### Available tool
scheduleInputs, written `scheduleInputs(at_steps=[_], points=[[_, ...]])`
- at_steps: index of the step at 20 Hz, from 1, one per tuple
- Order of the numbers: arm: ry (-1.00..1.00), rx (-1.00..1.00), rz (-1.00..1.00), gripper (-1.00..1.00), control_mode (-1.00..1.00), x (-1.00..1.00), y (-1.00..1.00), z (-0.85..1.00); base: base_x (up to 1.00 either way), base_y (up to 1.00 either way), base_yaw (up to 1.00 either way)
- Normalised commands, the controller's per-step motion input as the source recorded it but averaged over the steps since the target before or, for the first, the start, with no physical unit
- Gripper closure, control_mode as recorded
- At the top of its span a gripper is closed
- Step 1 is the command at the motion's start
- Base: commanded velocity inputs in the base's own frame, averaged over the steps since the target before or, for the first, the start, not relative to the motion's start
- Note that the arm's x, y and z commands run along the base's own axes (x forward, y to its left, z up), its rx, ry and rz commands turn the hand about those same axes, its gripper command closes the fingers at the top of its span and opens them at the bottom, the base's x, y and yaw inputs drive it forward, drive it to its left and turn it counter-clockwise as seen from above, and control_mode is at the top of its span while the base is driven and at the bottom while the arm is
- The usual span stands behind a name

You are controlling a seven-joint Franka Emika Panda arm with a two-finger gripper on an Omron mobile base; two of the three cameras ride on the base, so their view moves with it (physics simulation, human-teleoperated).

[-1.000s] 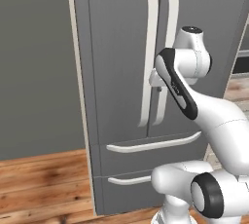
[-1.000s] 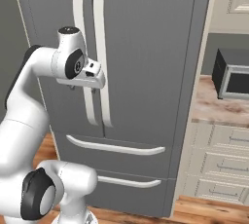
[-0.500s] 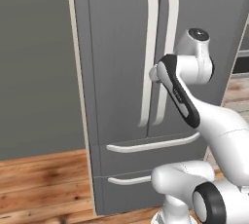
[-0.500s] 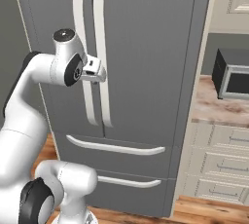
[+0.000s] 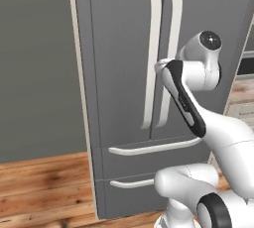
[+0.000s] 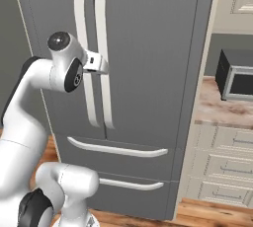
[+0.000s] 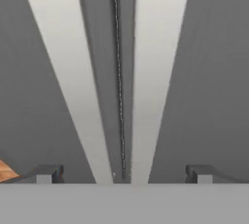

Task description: There is a bowl on the dining counter. Grab a lemon wedge from the fridge and place it in the bowl. Then get the liquor bottle and glass cup from the cabinet and place them next to the bowl.

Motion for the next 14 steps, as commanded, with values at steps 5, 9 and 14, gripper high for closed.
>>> scheduleInputs(at_steps=[5,9,14], points=[[-0.04,0.00,-0.02,-1.00,-1.00,0.15,-0.34,0.56,0.00,0.00,0.00],[-0.01,0.00,0.00,-1.00,-1.00,0.26,-0.25,0.38,0.00,0.00,0.00],[0.00,0.00,0.00,-1.00,-1.00,0.56,0.02,0.12,0.00,0.00,0.00]])
